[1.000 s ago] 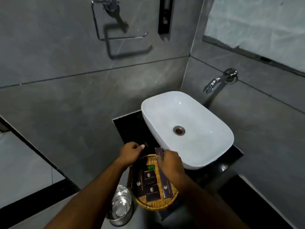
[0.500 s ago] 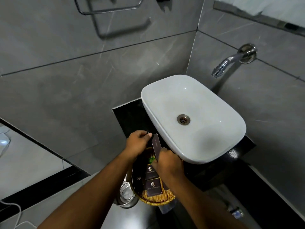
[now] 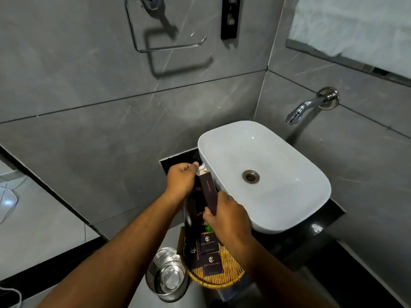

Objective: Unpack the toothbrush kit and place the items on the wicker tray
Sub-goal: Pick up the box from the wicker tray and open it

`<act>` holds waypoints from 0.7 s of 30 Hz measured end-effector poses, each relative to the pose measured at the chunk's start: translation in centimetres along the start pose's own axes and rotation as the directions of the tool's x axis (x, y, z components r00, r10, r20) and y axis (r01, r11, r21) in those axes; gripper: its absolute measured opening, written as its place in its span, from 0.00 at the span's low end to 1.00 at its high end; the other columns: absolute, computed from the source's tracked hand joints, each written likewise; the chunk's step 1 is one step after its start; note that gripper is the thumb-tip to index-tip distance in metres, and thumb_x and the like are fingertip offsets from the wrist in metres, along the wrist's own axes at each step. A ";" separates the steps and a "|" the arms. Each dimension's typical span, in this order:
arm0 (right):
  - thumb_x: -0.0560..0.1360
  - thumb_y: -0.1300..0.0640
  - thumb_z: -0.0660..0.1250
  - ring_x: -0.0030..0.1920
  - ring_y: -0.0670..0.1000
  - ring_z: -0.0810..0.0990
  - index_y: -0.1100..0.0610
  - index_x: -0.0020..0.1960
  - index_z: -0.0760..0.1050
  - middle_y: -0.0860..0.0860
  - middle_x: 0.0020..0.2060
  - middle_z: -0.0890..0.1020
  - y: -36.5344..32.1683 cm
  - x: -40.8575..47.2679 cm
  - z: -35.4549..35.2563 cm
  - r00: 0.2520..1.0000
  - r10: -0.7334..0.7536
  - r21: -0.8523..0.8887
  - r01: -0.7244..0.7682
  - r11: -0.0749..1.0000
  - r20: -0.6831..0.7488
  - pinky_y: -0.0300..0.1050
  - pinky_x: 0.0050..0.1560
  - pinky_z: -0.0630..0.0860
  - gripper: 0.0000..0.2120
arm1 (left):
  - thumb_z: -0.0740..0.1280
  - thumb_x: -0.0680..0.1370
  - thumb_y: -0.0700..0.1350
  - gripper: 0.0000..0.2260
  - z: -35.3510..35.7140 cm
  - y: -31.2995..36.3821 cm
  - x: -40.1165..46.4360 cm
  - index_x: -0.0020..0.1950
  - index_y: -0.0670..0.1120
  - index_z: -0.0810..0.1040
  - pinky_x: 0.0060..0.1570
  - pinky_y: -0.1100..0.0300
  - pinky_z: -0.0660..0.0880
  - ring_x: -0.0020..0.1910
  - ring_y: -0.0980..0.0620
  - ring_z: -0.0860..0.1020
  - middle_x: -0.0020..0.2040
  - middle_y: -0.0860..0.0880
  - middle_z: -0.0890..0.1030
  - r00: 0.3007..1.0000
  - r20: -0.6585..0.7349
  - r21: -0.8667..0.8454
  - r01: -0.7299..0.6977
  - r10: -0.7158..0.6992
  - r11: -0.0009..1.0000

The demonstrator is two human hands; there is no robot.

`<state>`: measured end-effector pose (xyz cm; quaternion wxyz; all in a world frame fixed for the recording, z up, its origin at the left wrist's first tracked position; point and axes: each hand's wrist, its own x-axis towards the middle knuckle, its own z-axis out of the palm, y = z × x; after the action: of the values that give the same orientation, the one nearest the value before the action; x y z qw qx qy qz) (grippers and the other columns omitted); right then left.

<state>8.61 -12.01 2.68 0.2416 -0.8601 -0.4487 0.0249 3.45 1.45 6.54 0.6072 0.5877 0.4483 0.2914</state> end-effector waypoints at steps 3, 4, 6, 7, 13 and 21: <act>0.73 0.43 0.64 0.46 0.52 0.82 0.55 0.57 0.69 0.53 0.50 0.82 -0.4 -0.1 -0.6 0.999 0.005 0.046 -0.003 0.999 -0.039 0.42 0.40 0.78 0.19 | 0.67 0.76 0.57 0.20 -0.7 0.7 -0.7 0.32 0.44 0.72 0.28 0.61 0.77 0.26 0.51 0.75 0.27 0.47 0.75 0.995 0.087 -0.116 0.052 -0.042 0.992; 0.73 0.43 0.64 0.46 0.51 0.82 0.55 0.57 0.69 0.53 0.50 0.82 -0.6 0.0 -0.7 0.999 0.003 0.050 0.000 0.999 -0.050 0.41 0.39 0.77 0.19 | 0.68 0.73 0.61 0.21 -0.8 0.6 -1.0 0.33 0.44 0.74 0.29 0.62 0.77 0.28 0.53 0.76 0.28 0.48 0.76 0.990 0.137 -0.086 0.027 -0.015 0.996; 0.73 0.43 0.63 0.46 0.52 0.81 0.55 0.57 0.69 0.53 0.49 0.82 -0.9 0.0 -0.9 0.998 -0.024 0.034 0.026 0.999 -0.061 0.41 0.40 0.77 0.19 | 0.72 0.69 0.62 0.23 -1.1 0.2 -1.6 0.37 0.40 0.76 0.31 0.61 0.74 0.32 0.53 0.76 0.31 0.48 0.77 0.976 0.207 -0.039 -0.056 0.063 0.998; 0.74 0.43 0.63 0.46 0.52 0.81 0.55 0.56 0.69 0.53 0.50 0.82 -1.0 0.0 -1.0 0.997 -0.041 0.029 0.043 0.999 -0.059 0.42 0.40 0.77 0.19 | 0.72 0.69 0.60 0.23 -1.2 0.1 -1.8 0.39 0.38 0.77 0.33 0.58 0.74 0.33 0.51 0.76 0.32 0.47 0.78 0.973 0.214 -0.039 -0.079 0.086 0.996; 0.73 0.42 0.65 0.48 0.53 0.80 0.54 0.57 0.70 0.52 0.51 0.81 -1.1 0.5 -2.1 0.997 -0.067 0.098 0.071 0.993 -0.050 0.47 0.45 0.80 0.20 | 0.73 0.73 0.47 0.06 -2.5 -0.2 -2.6 0.36 0.50 0.81 0.29 0.67 0.75 0.30 0.59 0.81 0.30 0.53 0.83 0.946 0.296 -0.058 -0.124 0.135 0.991; 0.69 0.53 0.68 0.45 0.50 0.81 0.52 0.53 0.77 0.48 0.44 0.82 -1.3 4.6 -6.7 0.995 0.028 0.404 0.015 0.915 -0.101 0.43 0.46 0.77 0.12 | 0.70 0.76 0.42 0.04 -3.7 -0.2 -4.0 0.49 0.46 0.81 0.34 0.67 0.77 0.38 0.59 0.83 0.43 0.47 0.84 0.954 0.265 -0.013 -0.141 0.139 0.990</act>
<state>12.07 -10.39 9.96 0.4371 -0.7931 -0.4179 0.0728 -1.62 -0.45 7.54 0.6378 0.6534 0.3211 0.2513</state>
